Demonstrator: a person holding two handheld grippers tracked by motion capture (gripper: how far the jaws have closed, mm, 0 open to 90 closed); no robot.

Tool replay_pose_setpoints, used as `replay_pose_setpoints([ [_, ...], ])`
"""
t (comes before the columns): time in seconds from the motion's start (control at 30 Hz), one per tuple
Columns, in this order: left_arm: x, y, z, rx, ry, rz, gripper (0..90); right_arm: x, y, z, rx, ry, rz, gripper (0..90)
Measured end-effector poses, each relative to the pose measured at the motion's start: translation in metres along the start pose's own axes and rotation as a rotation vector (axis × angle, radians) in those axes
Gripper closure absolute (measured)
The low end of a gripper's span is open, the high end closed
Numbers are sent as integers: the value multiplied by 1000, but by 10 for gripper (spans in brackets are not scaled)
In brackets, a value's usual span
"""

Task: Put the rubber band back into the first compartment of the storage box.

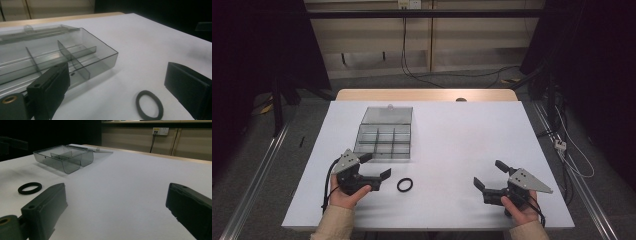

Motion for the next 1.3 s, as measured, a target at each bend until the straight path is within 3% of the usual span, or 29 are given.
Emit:
replay_pose_setpoints([
  [0.23, 17, -8, 0, 1, 110, -55, 217, 0, 1, 0, -2, -3, 5, 30],
  [0.27, 21, -9, -2, -5, 147, -66, 280, 0, 1, 0, -3, -3, 5, 30],
  [0.33, 23, -10, -2, -5, 166, -73, 380, 0, 1, 0, -3, -3, 7, 30],
  [0.4, 26, -11, -4, -22, 187, -89, 406, 0, 1, 1, -4, -3, 7, 30],
  [0.47, 29, -12, -5, -28, 213, -96, 527, 0, 1, 1, -3, -4, 8, 30],
  [0.57, 33, -13, -6, -33, 240, -104, 562, 0, 1, 1, -3, -5, 8, 31],
  [0.6, 34, -14, -7, -32, 247, -108, 618, 0, 1, 1, -1, -5, 7, 31],
  [1.0, 49, -18, -15, -56, 358, -139, 720, 1, 1, 1, -2, -7, 9, 31],
  [1.3, 54, -19, -20, -54, 412, -109, 770, 1, 1, 1, -10, -2, 11, 31],
])
Point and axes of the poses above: each handheld gripper's, and its own axes: x roughly forward along the jaws, z roughly out of its top, y roughly to its left, the point moved 2 cm from there along x, roughly forward along the jaws, and after that the axes turned 15 degrees about -z, right-handed, at the moved point
